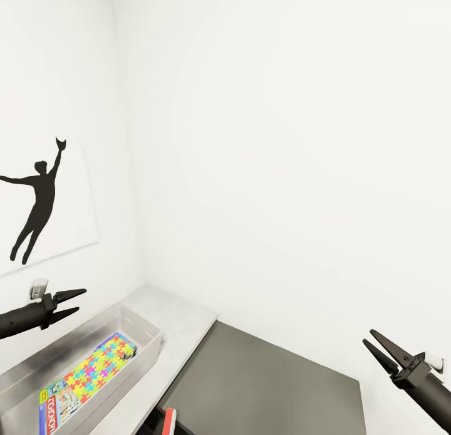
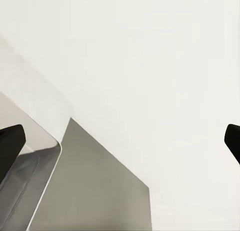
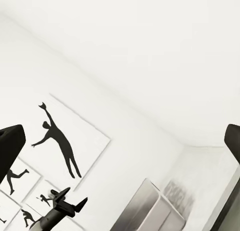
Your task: Put all the toys in the child's room - the three board games (two on the bed and one on the table), the two jigsaw puzzles on the table, and the tennis ball on the table - inside the toy box on the table in the child's room.
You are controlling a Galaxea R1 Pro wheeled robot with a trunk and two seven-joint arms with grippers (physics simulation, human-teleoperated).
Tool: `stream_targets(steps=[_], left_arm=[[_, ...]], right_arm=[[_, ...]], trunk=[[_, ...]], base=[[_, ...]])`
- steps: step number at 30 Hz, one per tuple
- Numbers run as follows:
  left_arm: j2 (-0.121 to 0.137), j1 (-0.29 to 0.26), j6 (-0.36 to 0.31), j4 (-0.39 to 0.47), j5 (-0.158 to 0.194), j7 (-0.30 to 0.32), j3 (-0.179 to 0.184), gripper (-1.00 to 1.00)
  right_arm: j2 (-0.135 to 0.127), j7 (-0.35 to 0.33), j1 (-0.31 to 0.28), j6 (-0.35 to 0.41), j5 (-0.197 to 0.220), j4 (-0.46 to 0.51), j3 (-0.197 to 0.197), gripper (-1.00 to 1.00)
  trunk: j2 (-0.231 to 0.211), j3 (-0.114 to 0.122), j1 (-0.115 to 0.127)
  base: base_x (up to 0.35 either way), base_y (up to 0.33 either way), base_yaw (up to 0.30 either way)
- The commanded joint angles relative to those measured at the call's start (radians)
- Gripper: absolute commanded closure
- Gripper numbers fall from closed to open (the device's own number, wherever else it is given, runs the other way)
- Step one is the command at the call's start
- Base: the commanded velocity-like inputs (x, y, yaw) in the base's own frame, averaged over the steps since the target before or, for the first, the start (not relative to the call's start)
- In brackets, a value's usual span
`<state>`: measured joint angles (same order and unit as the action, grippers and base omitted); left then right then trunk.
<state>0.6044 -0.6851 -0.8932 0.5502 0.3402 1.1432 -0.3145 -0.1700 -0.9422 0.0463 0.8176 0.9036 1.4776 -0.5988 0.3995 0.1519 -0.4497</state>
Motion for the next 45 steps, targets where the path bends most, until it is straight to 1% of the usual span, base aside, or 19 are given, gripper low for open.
stream_targets(steps=[1, 17, 23, 32, 45], left_arm=[[0.000, 0.001, -0.006, 0.001, 0.002, 0.004, 0.002, -1.00], [0.000, 0.003, -0.004, 0.011, 0.003, 0.019, 0.011, -1.00], [0.000, 0.004, -0.003, 0.012, 0.003, 0.037, 0.011, -1.00], [0.000, 0.004, 0.023, 0.014, 0.003, 0.087, 0.013, -1.00], [0.000, 0.005, 0.034, 0.014, 0.003, 0.102, 0.014, -1.00]], right_arm=[[0.000, 0.000, 0.000, 0.005, 0.004, 0.001, 0.000, -1.00], [-0.001, -0.001, 0.000, 0.006, 0.009, 0.005, -0.003, -1.00], [0.000, -0.001, 0.000, 0.006, 0.009, 0.007, -0.001, -1.00], [0.000, -0.002, 0.000, 0.005, 0.009, 0.007, -0.001, -1.00], [0.000, -0.003, 0.000, 0.005, 0.009, 0.007, -0.001, -1.00]], trunk=[[0.000, 0.000, 0.000], [0.000, 0.000, 0.000], [0.000, 0.000, 0.000], [0.000, 0.003, 0.000], [0.000, 0.004, 0.000]], base=[[0.000, 0.000, 0.000], [0.000, 0.000, 0.000], [0.000, 0.000, 0.007], [0.000, 0.000, 0.165], [-0.002, 0.000, 0.056]])
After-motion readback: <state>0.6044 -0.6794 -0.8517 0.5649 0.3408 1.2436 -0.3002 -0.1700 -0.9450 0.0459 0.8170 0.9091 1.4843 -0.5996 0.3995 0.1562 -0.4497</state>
